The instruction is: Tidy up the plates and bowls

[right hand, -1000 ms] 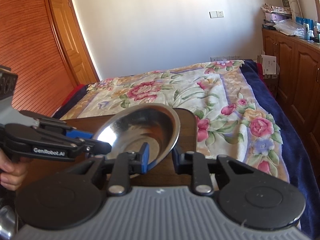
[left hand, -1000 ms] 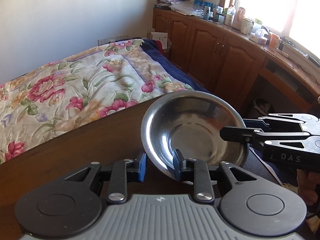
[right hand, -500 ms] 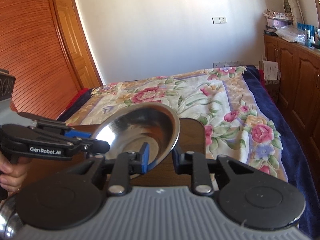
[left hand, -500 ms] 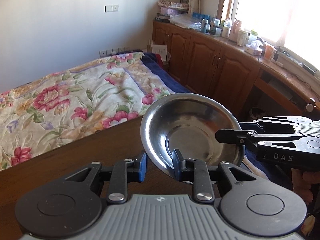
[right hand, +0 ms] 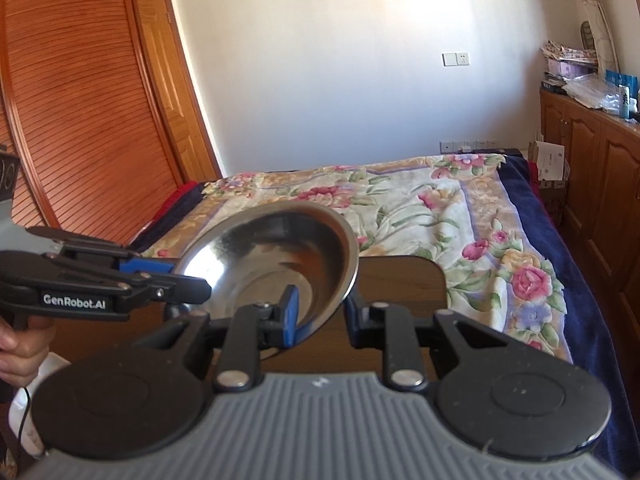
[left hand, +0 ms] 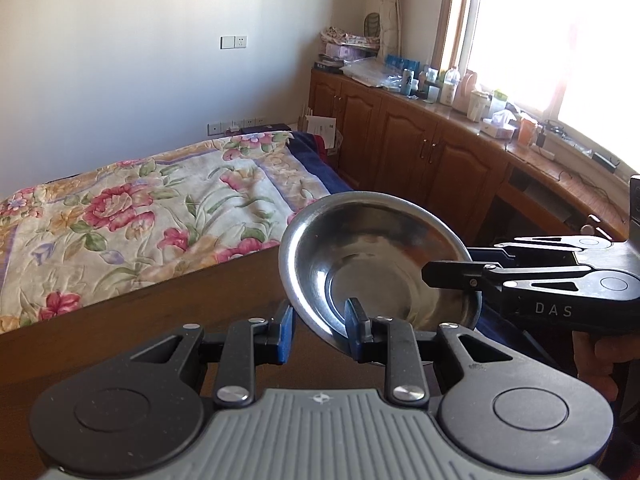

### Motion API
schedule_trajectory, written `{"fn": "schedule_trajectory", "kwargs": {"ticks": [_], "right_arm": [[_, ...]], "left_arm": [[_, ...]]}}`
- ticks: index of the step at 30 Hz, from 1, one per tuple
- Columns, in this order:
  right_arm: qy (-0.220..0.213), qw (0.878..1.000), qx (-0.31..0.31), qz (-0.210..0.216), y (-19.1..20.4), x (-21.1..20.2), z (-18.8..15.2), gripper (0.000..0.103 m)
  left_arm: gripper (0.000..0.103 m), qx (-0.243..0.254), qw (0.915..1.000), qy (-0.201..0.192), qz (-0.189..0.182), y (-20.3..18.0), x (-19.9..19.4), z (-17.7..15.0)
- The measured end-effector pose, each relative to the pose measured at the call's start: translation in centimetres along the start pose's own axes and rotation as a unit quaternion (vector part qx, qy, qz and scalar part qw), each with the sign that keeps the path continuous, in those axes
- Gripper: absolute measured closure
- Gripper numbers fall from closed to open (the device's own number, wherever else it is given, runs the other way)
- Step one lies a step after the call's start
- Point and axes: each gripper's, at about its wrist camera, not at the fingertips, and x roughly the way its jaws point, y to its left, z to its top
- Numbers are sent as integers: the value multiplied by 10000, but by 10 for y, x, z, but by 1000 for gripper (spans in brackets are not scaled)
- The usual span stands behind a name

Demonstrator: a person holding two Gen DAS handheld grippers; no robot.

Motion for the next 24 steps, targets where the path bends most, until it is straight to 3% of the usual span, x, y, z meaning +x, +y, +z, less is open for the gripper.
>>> {"fn": "schedule_trajectory", "kwargs": {"ticks": [24], "right_arm": [[157,9996,-185,144,77,-43,-33,77]], "left_arm": [[75,24,9998,-185,-70,14,-82,-66]]}}
